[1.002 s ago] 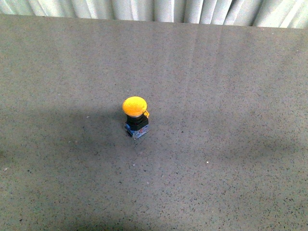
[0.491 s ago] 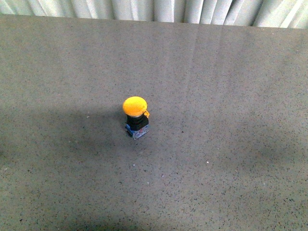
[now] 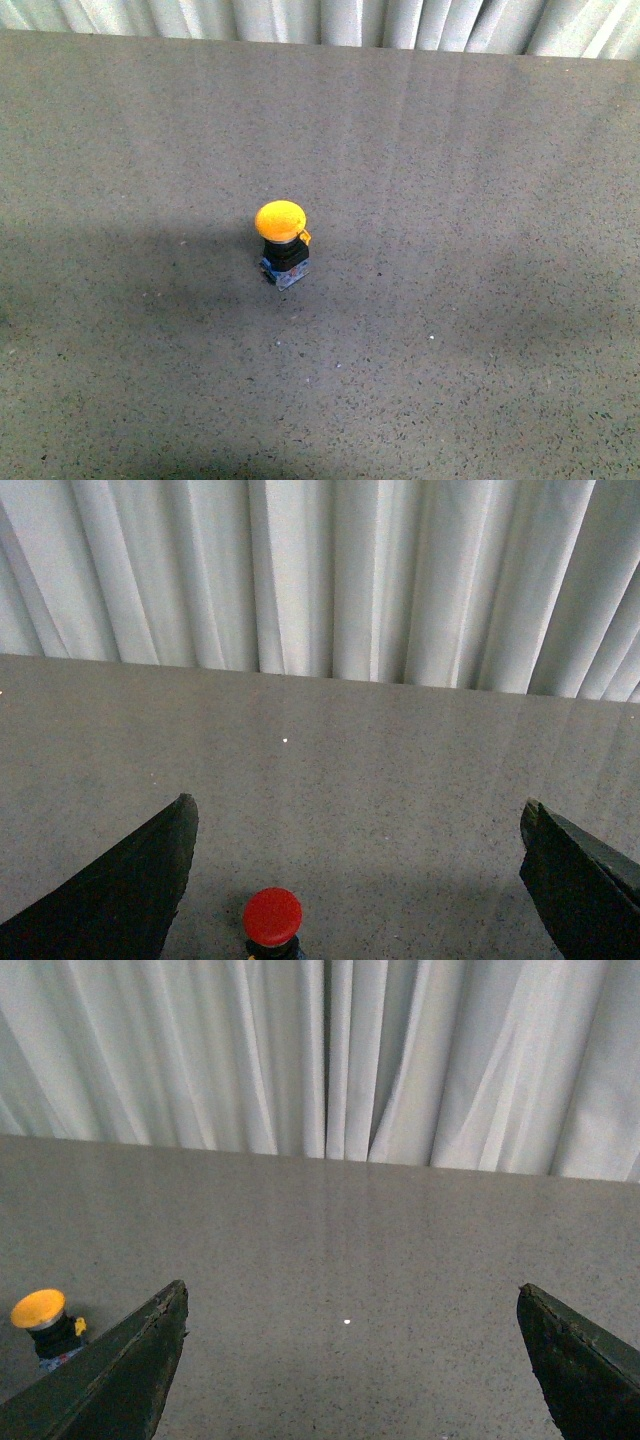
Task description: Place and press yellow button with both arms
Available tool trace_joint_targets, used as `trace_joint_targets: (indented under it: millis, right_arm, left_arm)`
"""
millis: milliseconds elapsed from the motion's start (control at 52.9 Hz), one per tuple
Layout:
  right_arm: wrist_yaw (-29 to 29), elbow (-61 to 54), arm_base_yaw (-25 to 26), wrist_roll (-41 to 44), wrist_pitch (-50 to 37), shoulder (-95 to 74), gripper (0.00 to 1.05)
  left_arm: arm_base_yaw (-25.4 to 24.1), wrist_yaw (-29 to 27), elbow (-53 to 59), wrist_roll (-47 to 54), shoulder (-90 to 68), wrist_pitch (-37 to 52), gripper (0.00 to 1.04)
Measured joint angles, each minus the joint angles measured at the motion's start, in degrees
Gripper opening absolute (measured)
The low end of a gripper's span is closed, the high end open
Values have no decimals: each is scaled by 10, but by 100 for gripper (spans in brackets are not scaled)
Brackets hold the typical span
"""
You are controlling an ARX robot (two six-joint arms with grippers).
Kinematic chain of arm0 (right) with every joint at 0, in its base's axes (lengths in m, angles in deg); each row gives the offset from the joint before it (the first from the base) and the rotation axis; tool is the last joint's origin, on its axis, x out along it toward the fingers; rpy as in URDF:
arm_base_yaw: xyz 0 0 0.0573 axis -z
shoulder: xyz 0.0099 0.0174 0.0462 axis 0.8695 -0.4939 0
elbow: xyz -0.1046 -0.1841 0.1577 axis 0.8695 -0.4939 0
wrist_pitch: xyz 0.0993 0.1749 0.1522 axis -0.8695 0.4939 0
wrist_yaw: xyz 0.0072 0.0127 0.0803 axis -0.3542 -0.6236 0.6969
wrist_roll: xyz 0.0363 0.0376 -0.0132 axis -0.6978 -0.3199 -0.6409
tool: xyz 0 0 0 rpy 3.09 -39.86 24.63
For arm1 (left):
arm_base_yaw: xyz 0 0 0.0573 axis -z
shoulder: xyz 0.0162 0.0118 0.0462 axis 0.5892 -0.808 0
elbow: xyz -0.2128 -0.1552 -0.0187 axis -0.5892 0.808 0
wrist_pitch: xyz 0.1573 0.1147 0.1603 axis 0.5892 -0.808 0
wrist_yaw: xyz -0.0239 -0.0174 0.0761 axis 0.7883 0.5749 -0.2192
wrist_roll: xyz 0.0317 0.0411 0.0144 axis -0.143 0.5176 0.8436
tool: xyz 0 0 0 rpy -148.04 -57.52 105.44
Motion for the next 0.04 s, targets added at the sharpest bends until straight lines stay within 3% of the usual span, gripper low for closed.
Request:
trace_joint_targets:
  millis: [38]
  right_arm:
    - [0,0,0,0,0,0,96]
  left_arm:
    - [0,0,0,0,0,0,96]
